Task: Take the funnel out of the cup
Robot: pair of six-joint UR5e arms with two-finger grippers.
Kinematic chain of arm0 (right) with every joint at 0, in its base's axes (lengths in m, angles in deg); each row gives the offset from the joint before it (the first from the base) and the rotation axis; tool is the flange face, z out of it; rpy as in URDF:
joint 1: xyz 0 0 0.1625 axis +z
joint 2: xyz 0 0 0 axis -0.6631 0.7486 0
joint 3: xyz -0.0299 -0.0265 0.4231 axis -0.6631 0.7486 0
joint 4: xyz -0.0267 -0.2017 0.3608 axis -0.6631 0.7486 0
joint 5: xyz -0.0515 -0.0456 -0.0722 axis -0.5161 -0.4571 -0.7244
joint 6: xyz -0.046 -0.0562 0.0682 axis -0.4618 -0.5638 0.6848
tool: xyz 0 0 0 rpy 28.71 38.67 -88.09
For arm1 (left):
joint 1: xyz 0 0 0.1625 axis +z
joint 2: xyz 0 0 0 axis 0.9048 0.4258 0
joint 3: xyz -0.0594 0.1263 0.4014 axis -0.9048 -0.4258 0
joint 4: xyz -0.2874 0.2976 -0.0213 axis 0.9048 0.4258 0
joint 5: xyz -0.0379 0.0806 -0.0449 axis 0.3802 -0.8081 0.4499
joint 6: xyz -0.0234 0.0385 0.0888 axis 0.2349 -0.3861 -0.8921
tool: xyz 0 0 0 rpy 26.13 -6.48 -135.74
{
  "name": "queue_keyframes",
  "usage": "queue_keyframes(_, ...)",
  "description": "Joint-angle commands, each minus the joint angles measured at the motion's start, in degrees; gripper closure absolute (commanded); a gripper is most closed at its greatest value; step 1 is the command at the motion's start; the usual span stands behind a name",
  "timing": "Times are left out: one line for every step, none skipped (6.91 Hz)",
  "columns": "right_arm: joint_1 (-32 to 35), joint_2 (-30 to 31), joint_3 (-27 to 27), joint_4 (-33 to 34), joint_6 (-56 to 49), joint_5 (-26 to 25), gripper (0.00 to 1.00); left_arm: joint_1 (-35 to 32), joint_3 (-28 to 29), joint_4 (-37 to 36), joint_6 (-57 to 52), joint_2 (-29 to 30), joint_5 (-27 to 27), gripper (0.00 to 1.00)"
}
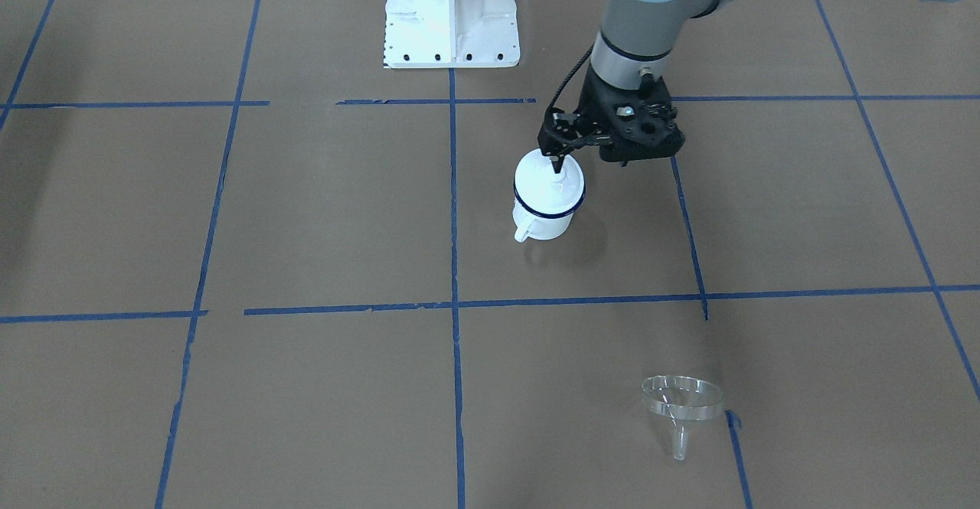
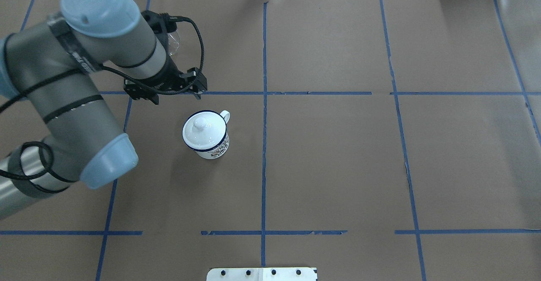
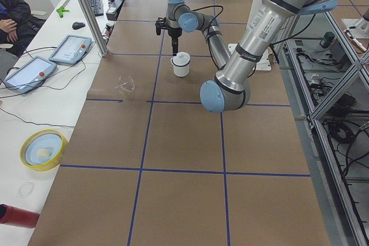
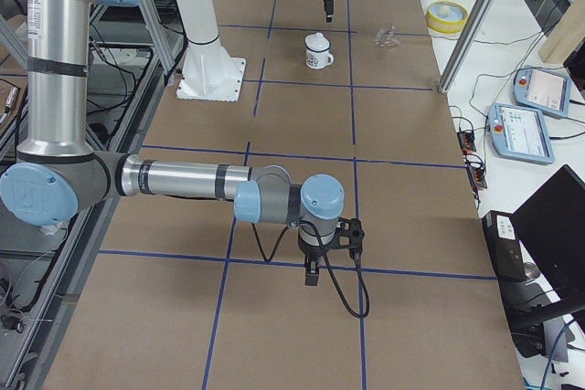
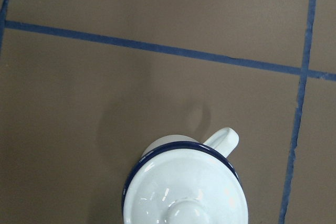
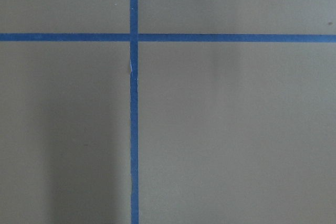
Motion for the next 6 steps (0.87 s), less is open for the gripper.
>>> queue_keyframes(0.0,0.0,0.0,0.0,0.0,0.0,0.0,-14.4,-1.2,-0.3,-25.5,-7.1,3.7,0.0)
queue_keyframes(0.0,0.0,0.0,0.0,0.0,0.0,0.0,-24.4,0.4,-0.2,-42.7,-12.3,7.5,0.0)
queue_keyframes(0.0,0.0,0.0,0.0,0.0,0.0,0.0,-33.6,4.6,0.1,-58.6,-15.8,9.9,0.0)
queue_keyframes(0.0,0.0,0.0,0.0,0.0,0.0,0.0,-42.0,11.4,0.1,-71.2,-17.4,13.1,0.0)
queue_keyframes(0.0,0.0,0.0,0.0,0.0,0.0,0.0,-45.2,15.6,-0.1,-74.5,-19.2,13.5,0.0)
queue_keyframes(0.0,0.0,0.0,0.0,0.0,0.0,0.0,-45.2,18.6,0.1,-74.6,-24.7,13.6,0.0)
